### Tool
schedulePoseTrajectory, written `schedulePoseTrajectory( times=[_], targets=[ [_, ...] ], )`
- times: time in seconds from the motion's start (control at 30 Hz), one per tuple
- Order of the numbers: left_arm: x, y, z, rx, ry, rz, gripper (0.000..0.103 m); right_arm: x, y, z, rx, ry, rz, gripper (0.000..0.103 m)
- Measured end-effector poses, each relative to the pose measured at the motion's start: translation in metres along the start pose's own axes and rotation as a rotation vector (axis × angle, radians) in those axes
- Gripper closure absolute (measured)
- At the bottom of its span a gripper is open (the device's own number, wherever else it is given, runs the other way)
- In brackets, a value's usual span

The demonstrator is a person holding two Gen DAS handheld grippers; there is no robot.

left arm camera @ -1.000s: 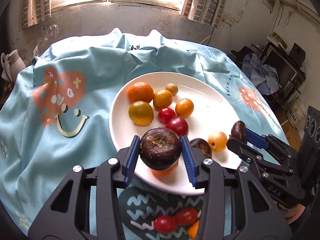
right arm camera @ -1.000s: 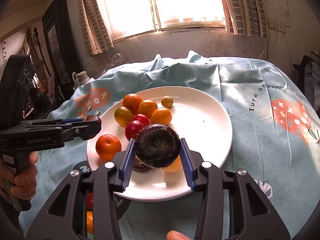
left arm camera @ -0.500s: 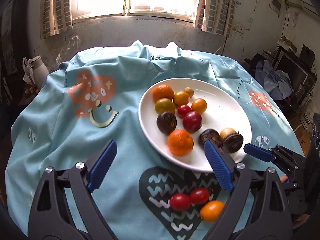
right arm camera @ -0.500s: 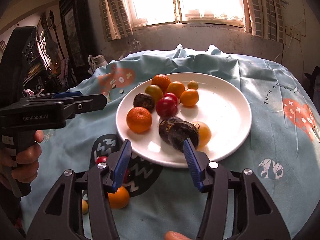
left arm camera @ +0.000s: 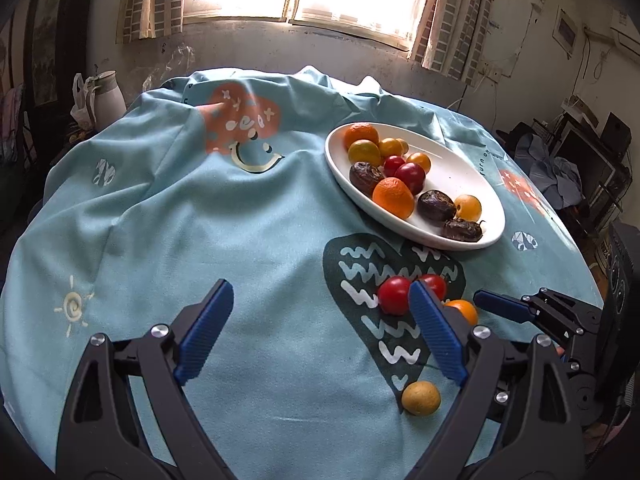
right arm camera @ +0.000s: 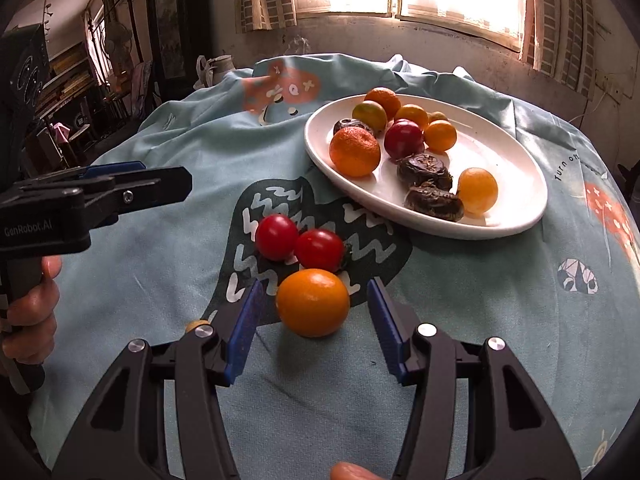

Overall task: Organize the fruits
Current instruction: 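Grasp an orange tomato with the right tool while left grasps a small yellow-brown fruit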

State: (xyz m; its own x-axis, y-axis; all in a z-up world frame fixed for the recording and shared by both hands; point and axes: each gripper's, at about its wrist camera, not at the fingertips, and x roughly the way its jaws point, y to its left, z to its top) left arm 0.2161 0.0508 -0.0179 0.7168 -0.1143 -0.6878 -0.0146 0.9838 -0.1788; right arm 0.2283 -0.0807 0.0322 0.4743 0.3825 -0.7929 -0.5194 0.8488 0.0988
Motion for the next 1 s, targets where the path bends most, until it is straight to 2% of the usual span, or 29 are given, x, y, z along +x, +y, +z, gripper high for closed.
schedulePoseTrajectory(
  times=[0.1, 0.3, 0.37, 0.4, 0.43, 0.57, 0.7, 0.83, 1.0],
  targets=[
    [-0.006, -0.001, 0.0, 0.016, -0.03, 0.026, 0.012, 0.004, -0.001, -0.002, 0.007, 0.011, 0.005, 0.048],
    [-0.008, -0.002, 0.001, 0.028, -0.033, 0.017, 0.012, 0.011, 0.0, -0.003, 0.003, 0.022, 0.004, 0.048],
    [-0.007, -0.003, 0.001, 0.036, -0.032, 0.021, 0.012, 0.013, 0.002, -0.004, -0.005, 0.029, -0.015, 0.053],
    [-0.006, -0.004, 0.0, 0.039, -0.032, 0.024, 0.012, 0.014, 0.002, -0.004, -0.007, 0.035, -0.02, 0.061],
    [-0.006, -0.004, 0.0, 0.042, -0.03, 0.026, 0.012, 0.014, 0.002, -0.003, -0.005, 0.036, -0.019, 0.063],
    [-0.002, -0.007, -0.002, 0.057, -0.001, -0.005, 0.012, 0.009, -0.001, -0.003, 0.02, 0.042, -0.01, 0.063],
    [0.002, -0.03, -0.016, 0.21, 0.081, -0.132, 0.012, 0.001, -0.008, -0.001, 0.047, 0.022, -0.024, 0.063],
    [0.003, -0.053, -0.032, 0.342, 0.109, -0.185, 0.013, -0.001, -0.021, 0.0, 0.097, 0.028, -0.044, 0.063],
    [0.012, -0.066, -0.047, 0.434, 0.156, -0.192, 0.036, -0.007, -0.036, 0.0, 0.15, 0.02, -0.057, 0.063]
  ],
)
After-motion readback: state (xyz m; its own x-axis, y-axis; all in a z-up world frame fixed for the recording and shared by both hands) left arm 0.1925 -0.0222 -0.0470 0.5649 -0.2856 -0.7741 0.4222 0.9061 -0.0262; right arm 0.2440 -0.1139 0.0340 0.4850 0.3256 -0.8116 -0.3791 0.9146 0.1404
